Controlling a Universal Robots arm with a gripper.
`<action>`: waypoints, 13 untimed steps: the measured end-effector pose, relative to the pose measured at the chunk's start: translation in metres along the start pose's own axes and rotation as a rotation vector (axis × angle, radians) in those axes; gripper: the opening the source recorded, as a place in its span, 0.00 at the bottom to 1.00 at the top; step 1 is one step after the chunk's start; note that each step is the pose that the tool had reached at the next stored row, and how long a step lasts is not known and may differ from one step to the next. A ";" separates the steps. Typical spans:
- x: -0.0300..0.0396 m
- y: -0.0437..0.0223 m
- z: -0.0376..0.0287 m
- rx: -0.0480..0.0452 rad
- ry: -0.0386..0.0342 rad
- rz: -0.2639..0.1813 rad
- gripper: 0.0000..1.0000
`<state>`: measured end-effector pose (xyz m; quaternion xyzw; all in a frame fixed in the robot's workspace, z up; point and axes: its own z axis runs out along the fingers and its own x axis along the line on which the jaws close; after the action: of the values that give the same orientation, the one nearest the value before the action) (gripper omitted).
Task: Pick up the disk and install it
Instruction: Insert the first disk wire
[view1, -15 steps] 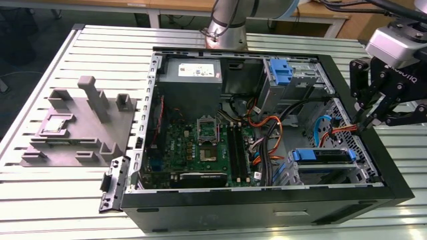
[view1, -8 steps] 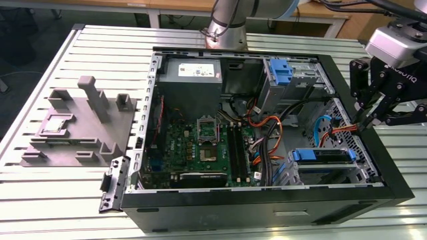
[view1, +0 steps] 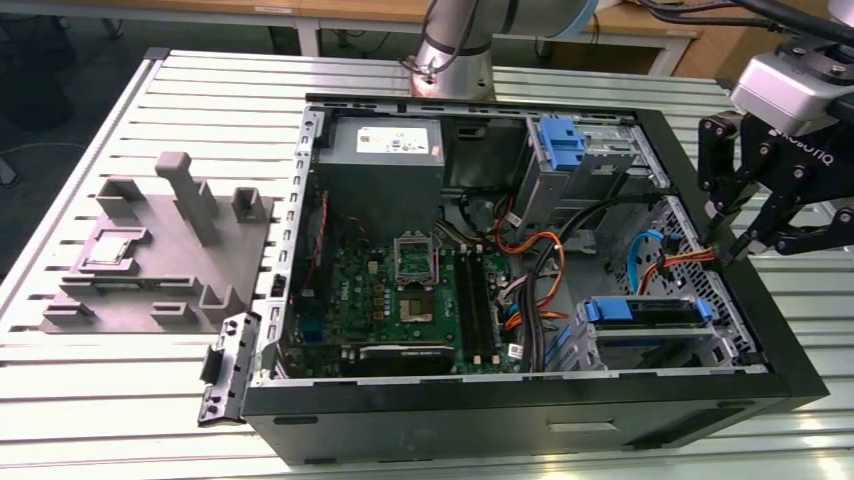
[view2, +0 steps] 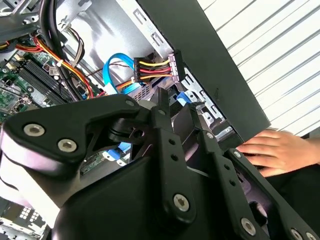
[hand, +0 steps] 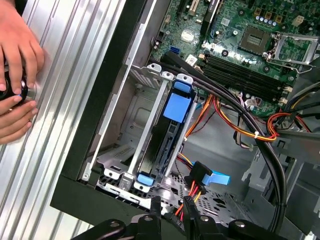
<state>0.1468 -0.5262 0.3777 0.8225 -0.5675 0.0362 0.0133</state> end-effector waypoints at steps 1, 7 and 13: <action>0.0000 0.0000 0.0000 0.0001 0.0000 -0.002 0.31; 0.0000 -0.0004 0.0013 0.0063 -0.0014 -0.083 0.31; 0.0001 -0.0011 0.0041 0.0015 0.0187 -0.143 0.31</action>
<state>0.1481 -0.5262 0.3737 0.8606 -0.5071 0.0432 0.0206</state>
